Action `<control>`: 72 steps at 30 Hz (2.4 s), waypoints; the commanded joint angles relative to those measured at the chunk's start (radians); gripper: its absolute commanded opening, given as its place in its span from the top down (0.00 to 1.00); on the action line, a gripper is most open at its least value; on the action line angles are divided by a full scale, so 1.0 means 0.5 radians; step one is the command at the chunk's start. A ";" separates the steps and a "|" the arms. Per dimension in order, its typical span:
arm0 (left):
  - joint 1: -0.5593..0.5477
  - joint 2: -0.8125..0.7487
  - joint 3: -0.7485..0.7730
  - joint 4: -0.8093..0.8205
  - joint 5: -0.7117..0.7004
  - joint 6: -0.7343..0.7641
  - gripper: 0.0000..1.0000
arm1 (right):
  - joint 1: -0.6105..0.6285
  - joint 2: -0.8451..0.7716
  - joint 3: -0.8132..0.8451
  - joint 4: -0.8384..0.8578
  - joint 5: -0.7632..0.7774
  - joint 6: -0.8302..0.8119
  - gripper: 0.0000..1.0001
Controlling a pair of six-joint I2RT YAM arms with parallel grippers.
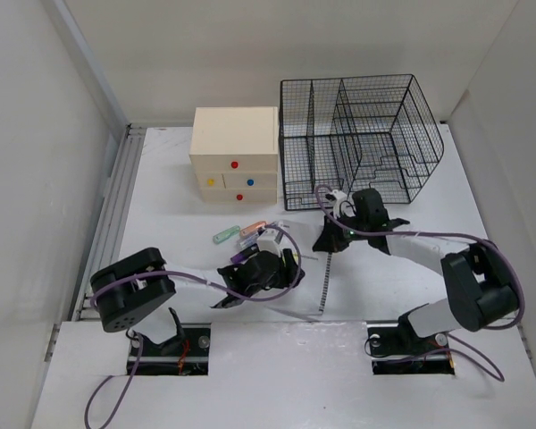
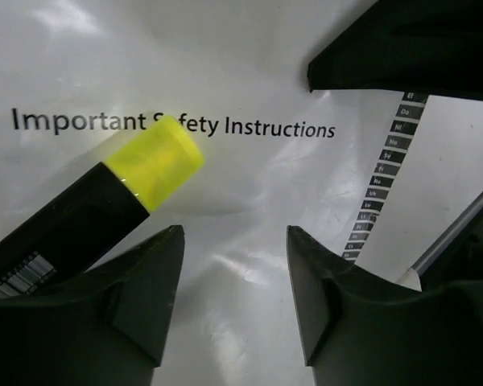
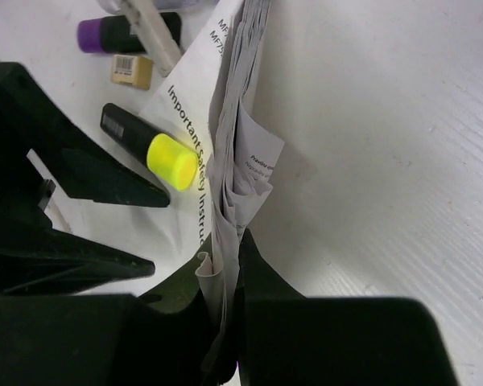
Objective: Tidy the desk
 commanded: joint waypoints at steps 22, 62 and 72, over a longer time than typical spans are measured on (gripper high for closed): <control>-0.018 -0.264 -0.130 -0.471 0.017 0.021 0.21 | 0.226 -0.530 1.190 -0.777 0.961 -0.716 1.00; -0.037 -0.236 -0.127 -0.508 0.073 0.021 0.25 | 0.395 0.152 2.022 0.211 2.915 -0.879 1.00; -0.055 -0.144 -0.066 -0.471 0.091 0.061 0.25 | 0.377 0.173 2.000 0.266 2.980 -0.916 1.00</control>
